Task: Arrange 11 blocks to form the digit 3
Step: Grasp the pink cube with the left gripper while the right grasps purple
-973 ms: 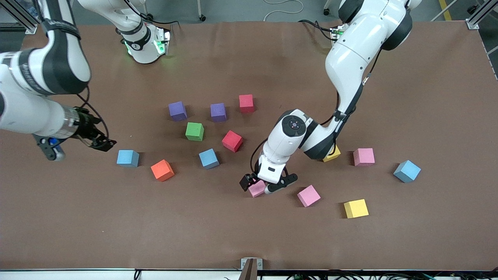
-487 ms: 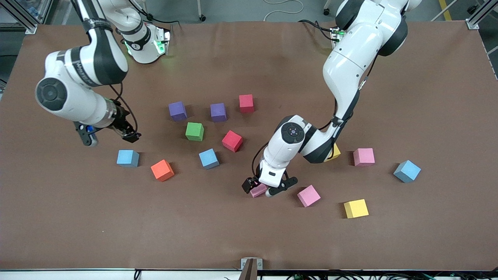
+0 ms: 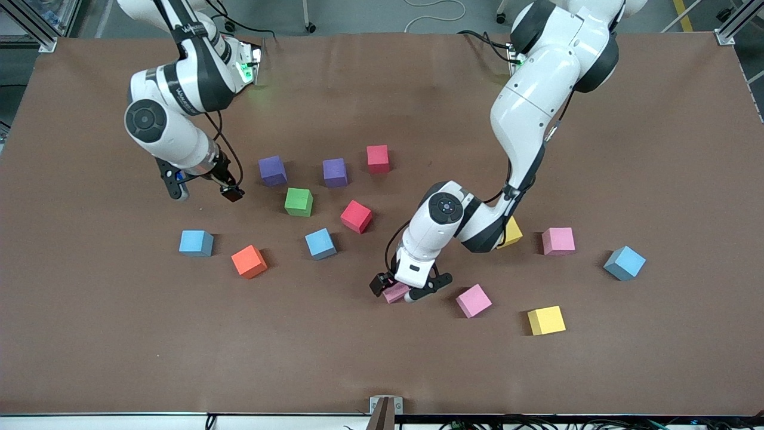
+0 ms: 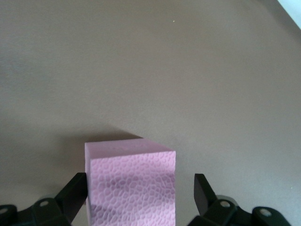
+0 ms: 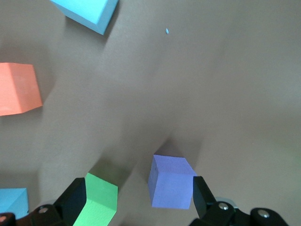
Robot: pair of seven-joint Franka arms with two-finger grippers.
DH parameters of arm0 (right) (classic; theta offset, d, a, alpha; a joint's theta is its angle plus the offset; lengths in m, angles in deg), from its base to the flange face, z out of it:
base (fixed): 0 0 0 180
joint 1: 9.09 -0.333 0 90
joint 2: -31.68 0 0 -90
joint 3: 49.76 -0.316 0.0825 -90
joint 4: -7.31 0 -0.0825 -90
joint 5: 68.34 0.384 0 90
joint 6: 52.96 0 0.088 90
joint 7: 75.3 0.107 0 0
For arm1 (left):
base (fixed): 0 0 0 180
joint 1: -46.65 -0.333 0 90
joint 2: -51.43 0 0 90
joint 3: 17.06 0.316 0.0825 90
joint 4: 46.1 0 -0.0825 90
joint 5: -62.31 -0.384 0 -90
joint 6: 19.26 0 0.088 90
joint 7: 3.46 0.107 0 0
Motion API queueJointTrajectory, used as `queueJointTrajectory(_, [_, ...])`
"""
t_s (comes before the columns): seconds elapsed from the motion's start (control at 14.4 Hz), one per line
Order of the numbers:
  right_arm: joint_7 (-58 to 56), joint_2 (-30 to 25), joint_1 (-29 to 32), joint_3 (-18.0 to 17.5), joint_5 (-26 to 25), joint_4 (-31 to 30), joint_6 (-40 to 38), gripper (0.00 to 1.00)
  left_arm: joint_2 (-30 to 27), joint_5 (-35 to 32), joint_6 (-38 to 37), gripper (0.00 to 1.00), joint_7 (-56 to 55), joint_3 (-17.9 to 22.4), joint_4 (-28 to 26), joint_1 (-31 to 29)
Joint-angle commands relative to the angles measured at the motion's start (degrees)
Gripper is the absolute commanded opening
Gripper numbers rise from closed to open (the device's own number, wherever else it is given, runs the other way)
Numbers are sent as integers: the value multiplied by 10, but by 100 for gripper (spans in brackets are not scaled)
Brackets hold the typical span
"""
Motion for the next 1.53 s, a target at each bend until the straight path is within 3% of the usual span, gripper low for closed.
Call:
queueJointTrajectory(0.0, [41,-29,-31,2,7,-82,83,100,34,6,4,99,3,7,55,13])
queueJointTrajectory(0.14, [62,-24,-55,3,7,-119,157,100,34,6,4,93,3,8,55,12])
queueJointTrajectory(0.28, [84,-14,-78,3,7,-141,207,100,35,6,4,80,1,8,51,12])
queueJointTrajectory(0.49, [105,20,-105,3,7,-147,235,100,27,4,1,48,1,9,44,12])
queueJointTrajectory(0.7, [105,47,-109,4,6,-150,253,100,-13,3,-9,35,-27,9,12,3])
queueJointTrajectory(1.46, [106,48,-107,6,2,-153,246,100,-385,-3,-2,26,-261,9,-483,-34])
